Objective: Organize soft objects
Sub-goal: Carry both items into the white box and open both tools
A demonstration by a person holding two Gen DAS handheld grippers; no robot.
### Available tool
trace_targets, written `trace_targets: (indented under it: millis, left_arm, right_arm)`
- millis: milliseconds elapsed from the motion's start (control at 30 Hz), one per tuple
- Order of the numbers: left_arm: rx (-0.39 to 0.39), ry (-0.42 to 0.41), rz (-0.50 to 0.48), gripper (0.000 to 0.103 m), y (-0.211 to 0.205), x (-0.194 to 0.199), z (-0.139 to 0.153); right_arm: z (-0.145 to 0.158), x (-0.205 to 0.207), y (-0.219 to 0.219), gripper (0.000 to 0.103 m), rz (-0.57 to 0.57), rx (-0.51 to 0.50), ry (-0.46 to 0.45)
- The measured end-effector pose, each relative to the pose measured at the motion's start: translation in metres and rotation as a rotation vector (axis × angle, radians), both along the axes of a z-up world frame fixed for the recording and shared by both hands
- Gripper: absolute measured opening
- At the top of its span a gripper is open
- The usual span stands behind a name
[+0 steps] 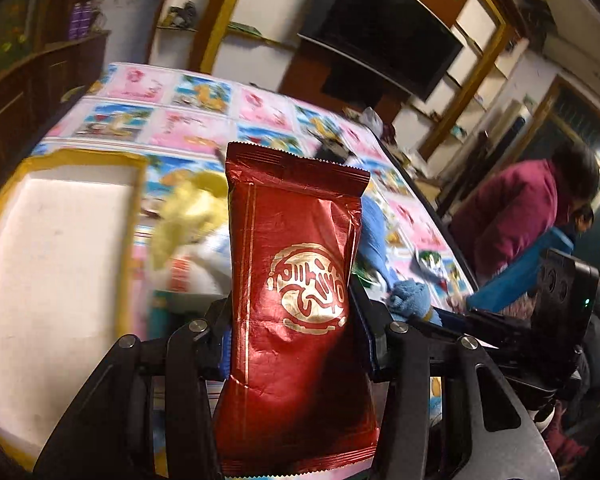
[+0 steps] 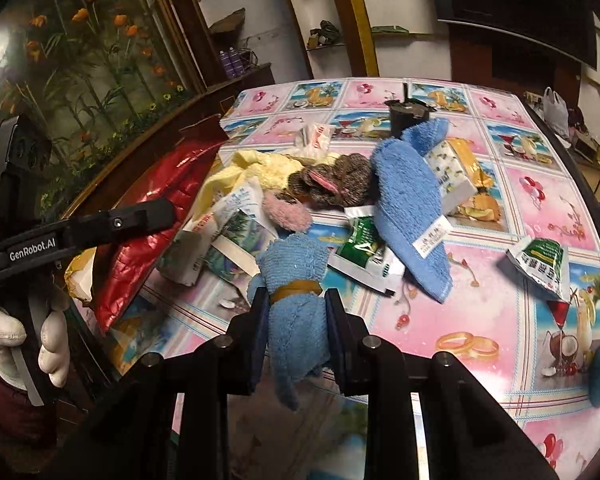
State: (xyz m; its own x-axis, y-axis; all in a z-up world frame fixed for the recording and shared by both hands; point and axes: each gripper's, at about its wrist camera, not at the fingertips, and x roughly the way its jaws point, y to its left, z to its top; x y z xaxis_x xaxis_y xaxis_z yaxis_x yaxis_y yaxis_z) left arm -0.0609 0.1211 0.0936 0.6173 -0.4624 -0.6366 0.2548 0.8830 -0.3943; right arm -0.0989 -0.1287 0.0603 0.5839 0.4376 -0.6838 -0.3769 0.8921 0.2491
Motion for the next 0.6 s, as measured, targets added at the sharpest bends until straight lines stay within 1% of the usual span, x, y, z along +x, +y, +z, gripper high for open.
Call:
trace_targets:
  millis: [67, 200, 267, 467, 600]
  left_arm:
    - [-0.012, 0.002, 0.048, 0.046, 0.030, 0.002, 0.006]
    - [0.039, 0.003, 0.145, 0.046, 0.075, 0.008, 0.007]
    - [0.042, 0.021, 0.175, 0.046, 0.095, 0.016, 0.001]
    - [0.041, 0.088, 0.221, 0.046, 0.131, 0.041, -0.019]
    - [0.091, 0.112, 0.257, 0.046, 0.144, 0.063, -0.031]
  right_arm:
    - [0.008, 0.004, 0.016, 0.026, 0.038, 0.011, -0.001]
    - [0.023, 0.021, 0.057, 0.026, 0.119, 0.044, 0.004]
    - [0.029, 0.033, 0.081, 0.026, 0.154, 0.061, 0.011]
    - [0.041, 0.074, 0.154, 0.026, 0.219, 0.117, 0.063]
    - [0.043, 0.100, 0.197, 0.026, 0.224, 0.110, 0.077]
